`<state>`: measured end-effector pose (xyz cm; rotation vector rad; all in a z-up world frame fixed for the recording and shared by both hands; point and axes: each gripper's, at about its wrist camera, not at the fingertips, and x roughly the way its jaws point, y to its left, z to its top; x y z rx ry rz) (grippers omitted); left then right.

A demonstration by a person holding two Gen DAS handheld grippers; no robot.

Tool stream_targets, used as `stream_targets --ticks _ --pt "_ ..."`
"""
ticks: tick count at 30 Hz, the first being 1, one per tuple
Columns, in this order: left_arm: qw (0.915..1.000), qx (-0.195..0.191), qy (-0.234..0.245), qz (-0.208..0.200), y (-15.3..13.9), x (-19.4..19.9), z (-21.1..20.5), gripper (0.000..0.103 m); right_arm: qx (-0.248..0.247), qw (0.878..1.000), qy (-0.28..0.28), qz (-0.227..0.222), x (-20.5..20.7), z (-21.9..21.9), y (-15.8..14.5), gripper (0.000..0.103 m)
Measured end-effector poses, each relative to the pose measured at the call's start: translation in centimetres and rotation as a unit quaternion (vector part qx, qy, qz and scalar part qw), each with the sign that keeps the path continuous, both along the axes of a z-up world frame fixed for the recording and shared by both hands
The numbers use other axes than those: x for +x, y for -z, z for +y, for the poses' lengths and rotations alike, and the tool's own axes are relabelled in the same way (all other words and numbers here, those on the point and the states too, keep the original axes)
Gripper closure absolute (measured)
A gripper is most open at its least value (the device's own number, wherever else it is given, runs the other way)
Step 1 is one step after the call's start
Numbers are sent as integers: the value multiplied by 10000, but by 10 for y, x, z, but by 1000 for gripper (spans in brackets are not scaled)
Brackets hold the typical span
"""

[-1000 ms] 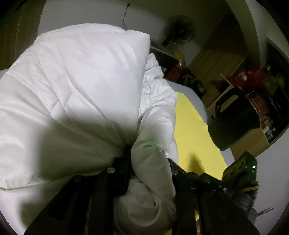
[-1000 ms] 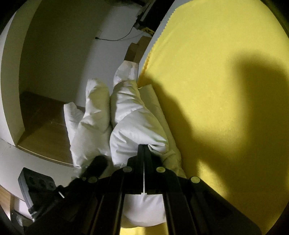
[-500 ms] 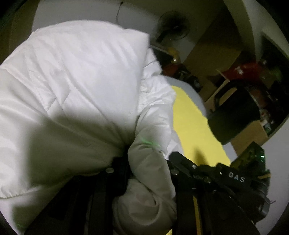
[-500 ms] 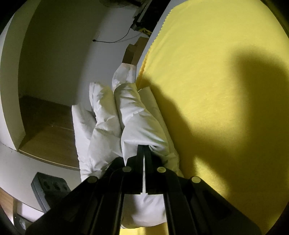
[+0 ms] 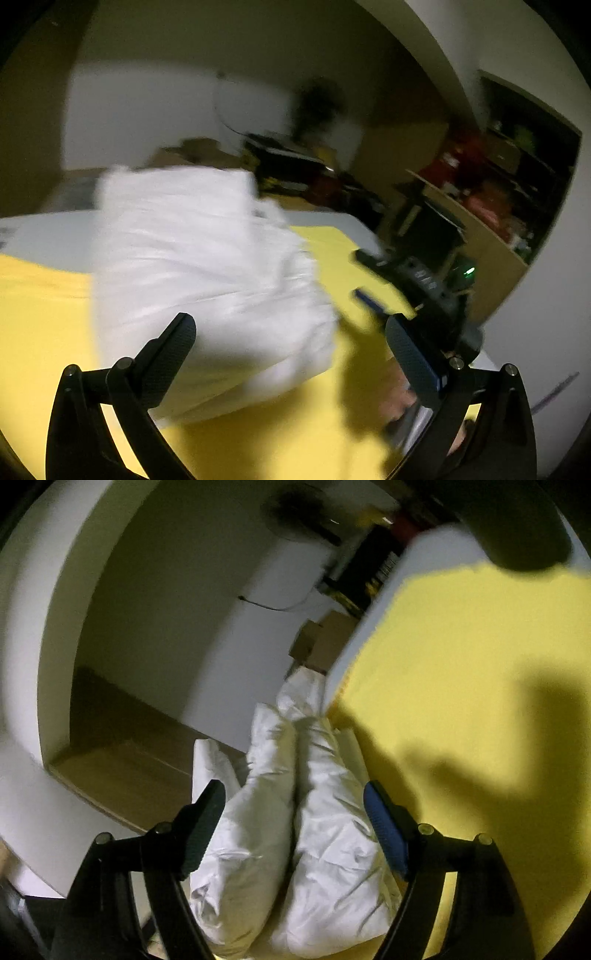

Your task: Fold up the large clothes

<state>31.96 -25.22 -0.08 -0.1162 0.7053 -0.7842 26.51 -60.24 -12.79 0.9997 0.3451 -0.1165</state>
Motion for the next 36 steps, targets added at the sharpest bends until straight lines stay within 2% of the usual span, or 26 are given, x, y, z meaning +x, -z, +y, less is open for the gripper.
stream_targets --ticks 1,3,6,7,9,10,13,14,15,18,20,22,26,29,32,33,34,35,36 --pt "9999 30 -115 0 -4 -5 20 0 -286 9994 -204 -81 2 9 -13 25" --pt "9996 43 -294 8 -7 -11 54 0 -655 9962 -574 68 12 28 -33 25" --pt "9973 -105 -720 101 -8 -17 107 0 -1174 9813 -1470 402 41 69 -65 25" --pt "9955 -228 -886 224 -6 -17 125 0 -1385 9734 -1708 639 57 81 -76 25" --pt "9918 -483 -1096 452 -2 -17 147 0 -1675 9633 -1858 968 82 94 -87 25" --pt "9896 -625 -1169 565 0 -19 156 0 -1773 9590 -1921 1091 96 99 -89 24" --pt "9857 -867 -1229 761 8 -24 171 0 -1987 9344 -2251 1919 142 108 -74 24" --pt "9852 -896 -1214 808 10 -27 175 0 -2060 9203 -2356 2345 154 113 -60 24" --pt "9852 -904 -1186 842 12 -27 177 0 -2053 9123 -2462 2548 158 115 -52 24" --pt "9852 -959 -1113 882 15 -28 184 0 -2239 9024 -2571 2636 146 123 -44 23" --pt "9843 -1019 -1064 967 16 -29 185 0 -2279 9012 -2456 2749 134 121 -41 23" --pt "9838 -1059 -1009 1039 19 -26 186 0 -2090 9096 -2227 2815 121 109 -38 23" --pt "9831 -1155 -935 1068 19 -29 191 0 -1708 9201 -2209 2745 105 101 -39 23" --pt "9827 -1221 -920 1044 18 -32 194 0 -1549 9128 -2405 2915 106 102 -34 23" --pt "9815 -1266 -963 1066 19 -33 197 0 -1306 9202 -2511 2705 108 100 -33 22" --pt "9806 -1282 -981 1111 20 -32 197 0 -1183 9177 -2613 2749 112 99 -30 23" --pt "9795 -1307 -984 1174 22 -32 197 0 -1124 9157 -2662 2792 113 97 -28 33" --pt "9786 -1333 -967 1231 22 -32 197 0 -1096 9155 -2697 2775 113 97 -28 68" --pt "9782 -1355 -950 1258 20 -35 196 0 -1024 9184 -2751 2652 114 95 -31 78"
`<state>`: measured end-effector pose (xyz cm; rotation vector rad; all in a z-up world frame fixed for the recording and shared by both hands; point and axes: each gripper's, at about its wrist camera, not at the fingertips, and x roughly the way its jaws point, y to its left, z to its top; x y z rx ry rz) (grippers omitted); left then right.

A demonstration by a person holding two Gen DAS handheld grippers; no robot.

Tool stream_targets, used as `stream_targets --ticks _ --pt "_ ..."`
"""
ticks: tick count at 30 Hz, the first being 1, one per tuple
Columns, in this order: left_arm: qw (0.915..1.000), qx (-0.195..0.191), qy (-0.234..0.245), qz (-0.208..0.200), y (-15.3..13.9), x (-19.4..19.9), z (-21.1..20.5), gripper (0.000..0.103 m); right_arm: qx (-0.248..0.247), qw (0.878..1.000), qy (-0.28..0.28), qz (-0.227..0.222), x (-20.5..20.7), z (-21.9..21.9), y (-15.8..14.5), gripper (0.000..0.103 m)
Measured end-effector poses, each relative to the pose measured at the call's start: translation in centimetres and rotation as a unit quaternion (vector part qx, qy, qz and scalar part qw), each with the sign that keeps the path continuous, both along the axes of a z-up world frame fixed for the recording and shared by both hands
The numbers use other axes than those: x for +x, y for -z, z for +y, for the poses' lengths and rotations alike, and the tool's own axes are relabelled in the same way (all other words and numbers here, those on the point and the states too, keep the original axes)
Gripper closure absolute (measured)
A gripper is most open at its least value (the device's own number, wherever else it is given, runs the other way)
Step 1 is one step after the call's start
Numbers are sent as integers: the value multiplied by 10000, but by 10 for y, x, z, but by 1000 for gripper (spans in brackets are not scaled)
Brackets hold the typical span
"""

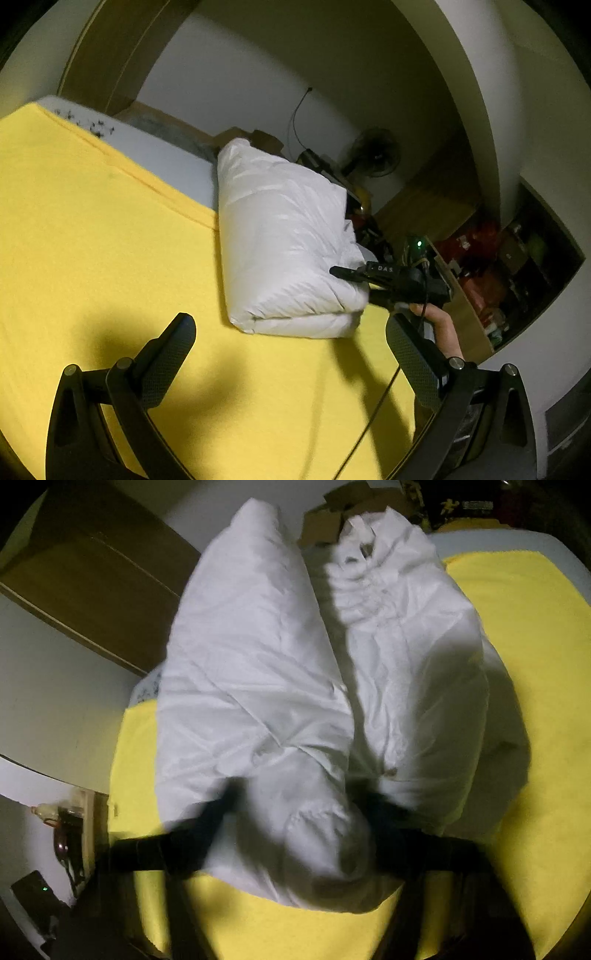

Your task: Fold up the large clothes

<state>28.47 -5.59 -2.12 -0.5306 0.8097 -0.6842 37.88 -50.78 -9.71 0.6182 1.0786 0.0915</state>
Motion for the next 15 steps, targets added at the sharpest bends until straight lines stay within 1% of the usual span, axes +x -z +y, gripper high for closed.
stream_targets --ticks 1,2,4,5,7,8,10,11,12,13,14,15 --pt "10000 -25 12 5 0 -1 0 0 125 9999 -39 -75 -1 -8 -2 86" --pt "10000 -13 8 -17 0 -2 -1 0 289 9993 -52 -210 -5 -13 -8 89" --pt "10000 23 -14 -32 1 -3 -2 0 461 9969 -74 -629 -16 -21 -23 91" --pt "10000 21 -24 2 2 -3 -2 0 501 9961 -51 -718 -23 -25 -26 92" --pt "10000 -5 -34 71 5 -1 -2 0 612 9925 40 -1060 -43 -35 -31 92" --pt "9999 -6 -44 94 6 1 -2 0 646 9912 81 -1152 -47 -31 -28 92" --pt "9999 4 -58 114 9 4 -5 0 803 9852 224 -1499 -64 -37 -20 92" --pt "9999 16 -66 138 11 7 -7 0 827 9806 325 -1745 -74 -37 -10 92" --pt "9998 29 -60 170 12 11 -11 0 894 9789 435 -1787 -80 -41 1 92" --pt "9998 47 -43 195 14 13 -14 0 1133 9762 607 -1744 -86 -48 18 92" --pt "9997 84 -15 219 16 16 -18 0 1322 9734 698 -1734 -86 -44 29 93" --pt "9996 136 17 234 17 19 -24 0 1554 9684 771 -1793 -90 -49 42 93"
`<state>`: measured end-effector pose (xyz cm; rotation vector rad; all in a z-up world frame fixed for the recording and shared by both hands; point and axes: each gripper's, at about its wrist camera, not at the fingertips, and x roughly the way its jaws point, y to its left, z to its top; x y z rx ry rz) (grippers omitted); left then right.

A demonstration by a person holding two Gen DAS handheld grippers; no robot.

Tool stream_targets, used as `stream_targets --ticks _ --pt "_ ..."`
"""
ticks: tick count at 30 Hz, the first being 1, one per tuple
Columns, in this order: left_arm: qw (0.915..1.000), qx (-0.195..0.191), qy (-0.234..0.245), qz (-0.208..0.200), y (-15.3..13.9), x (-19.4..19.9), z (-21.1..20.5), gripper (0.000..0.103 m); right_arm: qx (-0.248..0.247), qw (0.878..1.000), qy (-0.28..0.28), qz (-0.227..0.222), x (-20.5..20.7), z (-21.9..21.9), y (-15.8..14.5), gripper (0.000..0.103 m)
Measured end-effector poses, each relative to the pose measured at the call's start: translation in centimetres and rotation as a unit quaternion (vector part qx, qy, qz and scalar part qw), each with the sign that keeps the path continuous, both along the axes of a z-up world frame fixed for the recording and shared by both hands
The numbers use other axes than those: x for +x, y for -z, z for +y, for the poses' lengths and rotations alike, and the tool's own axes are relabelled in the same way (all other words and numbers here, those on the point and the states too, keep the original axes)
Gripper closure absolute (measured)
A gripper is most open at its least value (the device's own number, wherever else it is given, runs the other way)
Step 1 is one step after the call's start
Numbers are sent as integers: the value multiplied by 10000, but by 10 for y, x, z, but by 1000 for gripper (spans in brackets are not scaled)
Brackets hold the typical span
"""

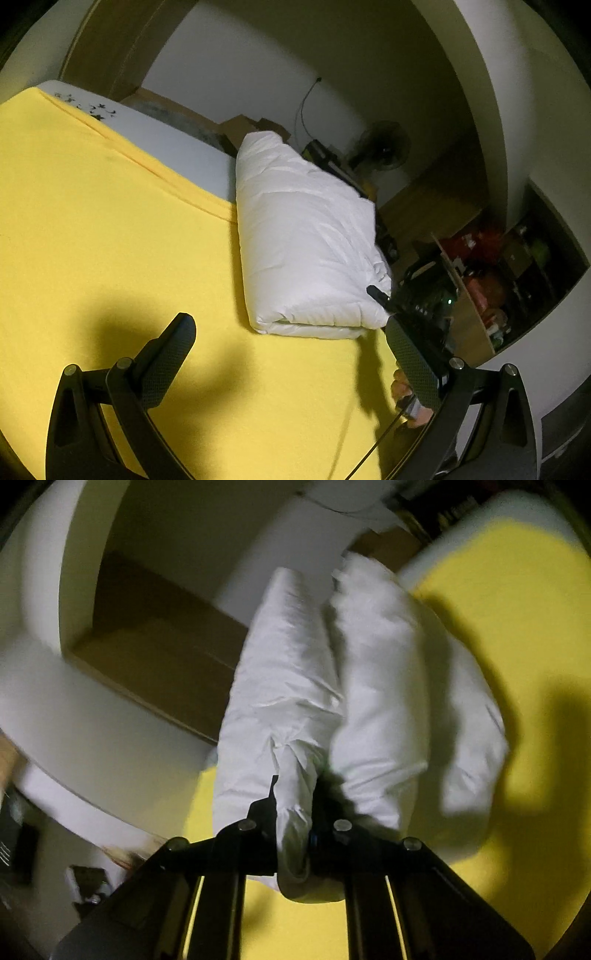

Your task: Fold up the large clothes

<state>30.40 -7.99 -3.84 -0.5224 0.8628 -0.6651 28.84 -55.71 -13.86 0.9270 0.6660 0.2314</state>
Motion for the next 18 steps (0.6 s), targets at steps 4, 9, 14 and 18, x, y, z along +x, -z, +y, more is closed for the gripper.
stream_targets --ticks 4,9,14,18 --pt "9998 125 124 53 3 13 -23 0 240 9996 118 133 -3 -8 30 93" --pt "9990 418 124 -69 -5 44 -53 0 450 9983 79 368 4 -5 57 96" --pt "9934 1068 140 -401 -24 105 -108 0 551 9977 14 388 6 -13 64 96" --pt "9868 1527 301 -449 -23 162 -165 0 414 9983 3 407 7 -12 58 96"
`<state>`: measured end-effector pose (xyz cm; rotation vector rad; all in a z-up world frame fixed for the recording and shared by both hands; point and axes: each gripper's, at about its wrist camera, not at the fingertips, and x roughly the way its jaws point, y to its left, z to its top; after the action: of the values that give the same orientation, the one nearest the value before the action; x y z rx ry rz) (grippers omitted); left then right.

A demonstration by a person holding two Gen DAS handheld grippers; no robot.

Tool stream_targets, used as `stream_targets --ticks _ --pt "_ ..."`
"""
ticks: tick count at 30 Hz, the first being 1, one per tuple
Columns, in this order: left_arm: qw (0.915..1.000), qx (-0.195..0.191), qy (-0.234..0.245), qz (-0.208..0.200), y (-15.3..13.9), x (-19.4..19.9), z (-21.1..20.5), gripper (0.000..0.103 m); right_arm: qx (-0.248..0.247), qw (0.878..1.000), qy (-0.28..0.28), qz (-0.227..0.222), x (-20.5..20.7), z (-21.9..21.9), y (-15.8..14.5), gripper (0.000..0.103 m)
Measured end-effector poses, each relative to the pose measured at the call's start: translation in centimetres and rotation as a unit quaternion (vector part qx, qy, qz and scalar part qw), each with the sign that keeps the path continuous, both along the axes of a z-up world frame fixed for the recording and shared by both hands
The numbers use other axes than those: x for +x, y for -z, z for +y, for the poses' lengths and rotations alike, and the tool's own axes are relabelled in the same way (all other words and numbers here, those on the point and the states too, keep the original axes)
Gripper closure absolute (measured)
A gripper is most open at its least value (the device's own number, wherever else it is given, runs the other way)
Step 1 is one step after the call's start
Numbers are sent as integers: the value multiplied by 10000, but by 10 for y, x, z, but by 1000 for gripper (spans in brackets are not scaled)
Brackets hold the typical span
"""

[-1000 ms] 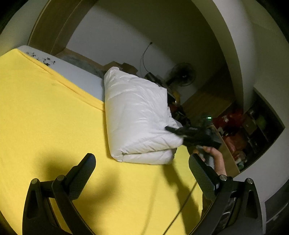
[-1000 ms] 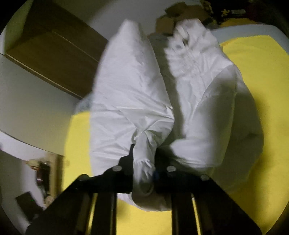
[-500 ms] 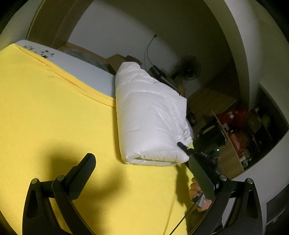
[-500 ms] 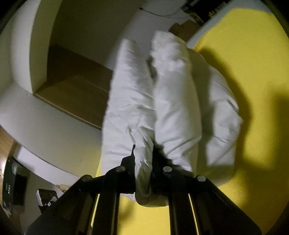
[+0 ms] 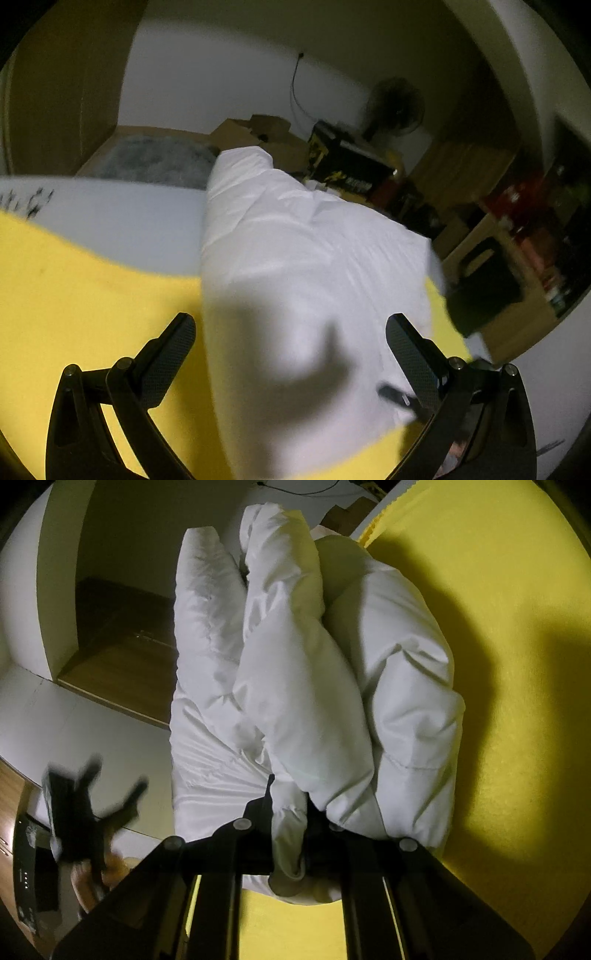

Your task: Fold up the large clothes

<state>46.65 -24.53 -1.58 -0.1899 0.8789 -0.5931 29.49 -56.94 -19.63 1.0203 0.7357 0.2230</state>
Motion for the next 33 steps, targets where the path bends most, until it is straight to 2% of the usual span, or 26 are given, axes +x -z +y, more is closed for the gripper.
stream_targets --ticks 2,4,7,12,15,20,33 --pt "9997 217 87 122 10 31 -29 0 -14 10000 -15 6 5 2 -1 96" --pt "9984 543 -19 130 26 56 -50 0 2 10000 -35 6 5 0 -4 96" --pt "9978 654 -83 70 49 79 -67 0 6 10000 -49 -2 5 -1 -5 96" --pt "9949 978 -228 -41 81 87 -80 0 30 10000 -90 29 6 -4 -4 96" --pt "9939 1056 -293 -130 91 89 -82 0 -36 9999 -100 62 8 -5 -4 96" --pt "9870 1453 -460 -517 99 84 -100 0 -169 9997 -105 103 12 -2 -7 96" --pt "9895 1263 -481 -514 113 95 -99 0 -201 9996 -146 125 19 -1 -8 96"
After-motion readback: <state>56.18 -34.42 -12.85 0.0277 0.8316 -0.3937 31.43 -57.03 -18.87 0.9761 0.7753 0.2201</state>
